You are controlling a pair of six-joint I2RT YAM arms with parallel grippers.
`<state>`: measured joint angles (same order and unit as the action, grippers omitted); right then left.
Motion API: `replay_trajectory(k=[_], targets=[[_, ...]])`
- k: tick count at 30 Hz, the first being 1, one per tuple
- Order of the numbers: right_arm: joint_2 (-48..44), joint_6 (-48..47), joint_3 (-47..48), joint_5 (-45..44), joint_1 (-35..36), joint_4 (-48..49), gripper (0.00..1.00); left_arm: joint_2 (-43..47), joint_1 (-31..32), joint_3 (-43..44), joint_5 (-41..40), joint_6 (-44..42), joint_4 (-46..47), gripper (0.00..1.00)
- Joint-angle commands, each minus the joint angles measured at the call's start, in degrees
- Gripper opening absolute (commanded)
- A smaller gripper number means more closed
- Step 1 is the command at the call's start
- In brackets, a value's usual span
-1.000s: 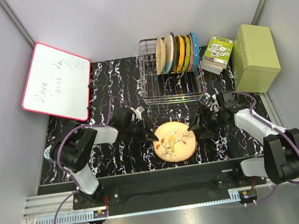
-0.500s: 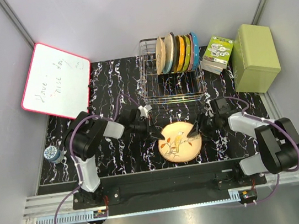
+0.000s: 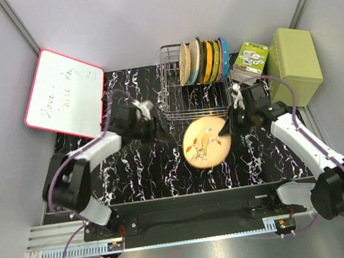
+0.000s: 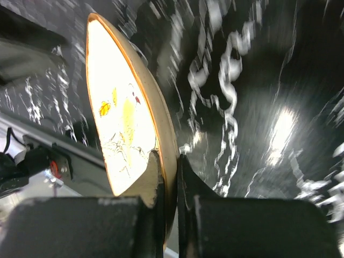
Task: Load the plates into the dish rack
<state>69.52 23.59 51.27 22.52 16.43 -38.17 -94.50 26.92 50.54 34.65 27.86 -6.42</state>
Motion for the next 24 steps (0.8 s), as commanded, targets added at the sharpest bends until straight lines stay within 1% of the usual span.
replay_trajectory(k=[1,2,3,4,5,6,7,8,9,10,11,12,13,14,15,16,17,18,19,20,21,23,24], targets=[[-0.88,-8.29,17.41,-2.83,3.24,-4.89,0.00,12.83,-8.89,5.61,-19.77,-13.17,-12.56,0.73],[1.04,-9.08,20.07,-3.36,4.22,-5.15,0.00,16.42,-9.25,6.05,-23.72,-13.61,-13.09,0.86],[2.19,-10.14,22.80,-5.45,5.19,-4.98,0.00,18.10,-9.51,5.97,-30.98,-14.49,-13.79,0.93],[3.33,-10.67,28.66,-7.21,7.46,-4.72,0.00,19.51,-9.60,5.71,-33.23,-15.19,-13.89,0.99],[6.48,-11.28,31.67,-9.32,8.52,-4.37,0.00,21.96,-9.69,4.84,-37.25,-15.29,-13.89,0.99],[8.34,-12.25,37.79,-14.65,9.58,-2.97,0.00,23.12,-9.86,4.30,-39.29,-15.03,-13.97,0.99],[10.36,-12.43,40.90,-17.31,10.11,-2.26,0.00,24.09,-9.95,3.78,-41.92,-14.33,-13.98,0.99],[15.08,-12.61,44.24,-20.64,10.99,-1.73,0.00,25.84,-10.13,2.73,-45.43,-13.19,-13.89,0.99],[17.47,-12.70,50.62,-26.68,11.17,0.01,0.00,26.46,-10.56,2.37,-53.12,-11.00,-14.58,0.99],[19.93,-12.78,53.91,-28.92,11.09,0.81,0.00,27.08,-11.09,2.10,-55.81,-9.85,-14.85,0.99],[25.35,-12.87,57.42,-31.20,11.52,1.52,0.00,27.70,-11.53,1.93,-57.58,-9.14,-15.03,0.99],[28.36,-13.31,65.11,-35.66,11.78,2.22,0.00,28.05,-12.41,1.93,-58.38,-9.40,-15.12,0.99],[31.18,-13.49,68.84,-38.58,12.22,2.66,0.00,28.31,-12.85,2.10,-58.47,-9.23,-15.12,0.99],[36.60,-13.57,72.27,-42.70,13.44,3.27,0.00,29.27,-13.72,2.02,-57.86,-9.22,-15.03,0.99],[39.35,-15.66,79.27,-47.87,14.07,4.59,0.00,29.89,-14.17,1.93,-57.07,-8.96,-14.51,0.99],[42.43,-16.38,83.52,-50.10,14.42,4.34,0.00,30.25,-14.61,1.49,-56.54,-8.87,-14.24,0.99],[48.29,-16.82,87.82,-53.60,14.95,3.99,0.00,31.47,-15.57,1.14,-55.67,-8.52,-14.07,0.99],[51.39,-18.05,96.13,-57.47,16.00,3.72,0.00,32.00,-16.10,0.61,-54.96,-8.26,-13.63,0.99],[54.21,-19.19,100.04,-59.24,16.35,3.98,0.00,32.36,-16.63,-0.26,-54.17,-8.78,-13.45,0.99],[58.85,-21.81,103.13,-62.83,17.14,5.46,0.00,33.40,-17.33,-0.79,-54.08,-9.22,-13.45,0.99],[60.54,-23.32,105.77,-70.52,19.06,11.74,0.00,33.94,-17.60,-1.58,-54.17,-9.40,-12.75,0.99],[63.53,-32.25,105.45,-75.85,21.53,20.11,0.00,34.99,-17.95,-2.82,-54.17,-9.66,-12.31,0.99],[64.25,-34.21,105.62,-79.09,22.59,26.51,0.00,35.26,-18.04,-3.08,-54.17,-9.58,-12.13,0.99]])
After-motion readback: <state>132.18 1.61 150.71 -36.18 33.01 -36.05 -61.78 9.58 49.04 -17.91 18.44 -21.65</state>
